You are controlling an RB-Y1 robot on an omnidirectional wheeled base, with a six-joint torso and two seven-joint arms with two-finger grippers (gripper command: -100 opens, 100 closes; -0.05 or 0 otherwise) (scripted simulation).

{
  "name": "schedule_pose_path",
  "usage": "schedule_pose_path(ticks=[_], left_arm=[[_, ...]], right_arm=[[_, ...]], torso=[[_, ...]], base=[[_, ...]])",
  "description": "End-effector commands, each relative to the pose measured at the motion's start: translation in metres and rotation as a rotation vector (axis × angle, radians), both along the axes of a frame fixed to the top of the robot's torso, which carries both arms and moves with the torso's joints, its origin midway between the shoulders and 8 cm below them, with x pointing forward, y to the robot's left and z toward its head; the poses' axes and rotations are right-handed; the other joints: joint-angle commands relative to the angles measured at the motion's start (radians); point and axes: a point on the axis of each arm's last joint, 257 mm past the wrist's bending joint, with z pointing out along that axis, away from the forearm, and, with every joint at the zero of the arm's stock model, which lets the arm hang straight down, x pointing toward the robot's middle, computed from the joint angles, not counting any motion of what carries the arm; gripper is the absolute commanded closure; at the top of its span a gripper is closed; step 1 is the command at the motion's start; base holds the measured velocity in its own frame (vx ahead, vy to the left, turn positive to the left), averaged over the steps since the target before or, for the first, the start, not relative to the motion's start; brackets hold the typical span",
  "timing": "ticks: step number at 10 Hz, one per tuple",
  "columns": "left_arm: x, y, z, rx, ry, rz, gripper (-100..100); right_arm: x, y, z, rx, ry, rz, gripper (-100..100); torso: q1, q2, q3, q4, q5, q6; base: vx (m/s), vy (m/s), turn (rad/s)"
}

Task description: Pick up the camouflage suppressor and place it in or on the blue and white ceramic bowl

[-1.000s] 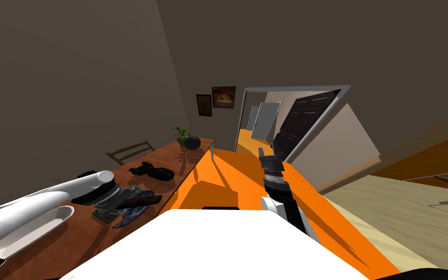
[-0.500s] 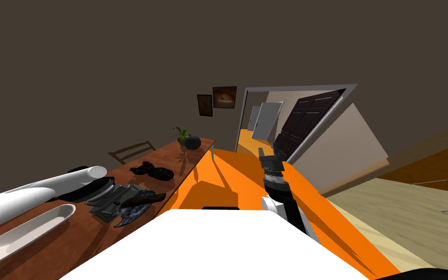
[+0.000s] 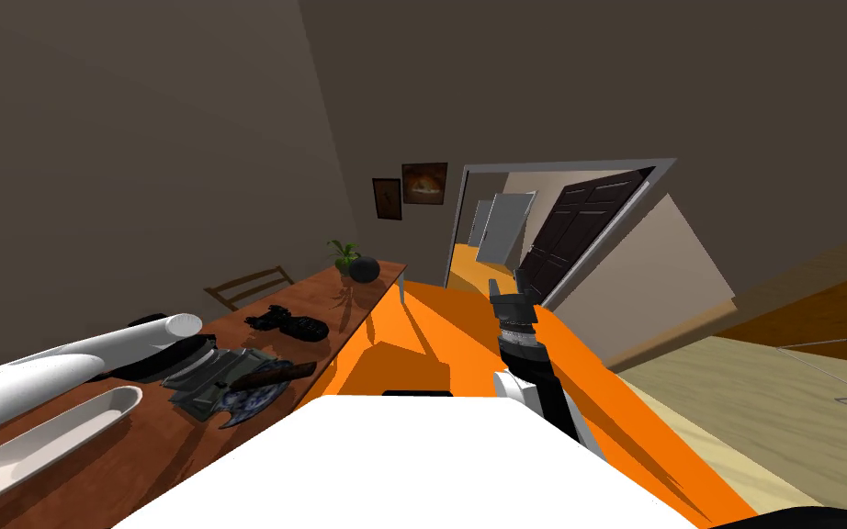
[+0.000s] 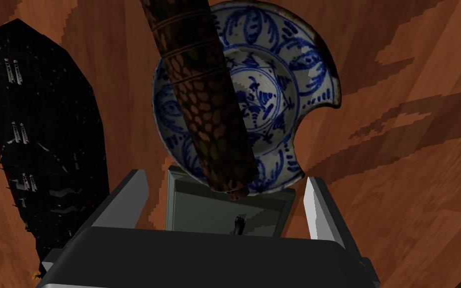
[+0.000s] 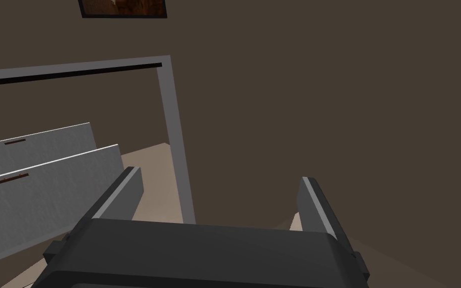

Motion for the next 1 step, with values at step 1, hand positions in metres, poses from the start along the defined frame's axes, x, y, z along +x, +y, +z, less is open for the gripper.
schedule_pose_path(ticks=[1], left_arm=[[0.0, 0.0, 0.0, 0.0, 0.0, 0.0, 0]], right_arm=[[0.0, 0.0, 0.0, 0.0, 0.0, 0.0, 0]], torso=[[0.0, 0.0, 0.0, 0.0, 0.0, 0.0]], base=[[0.0, 0.0, 0.0]])
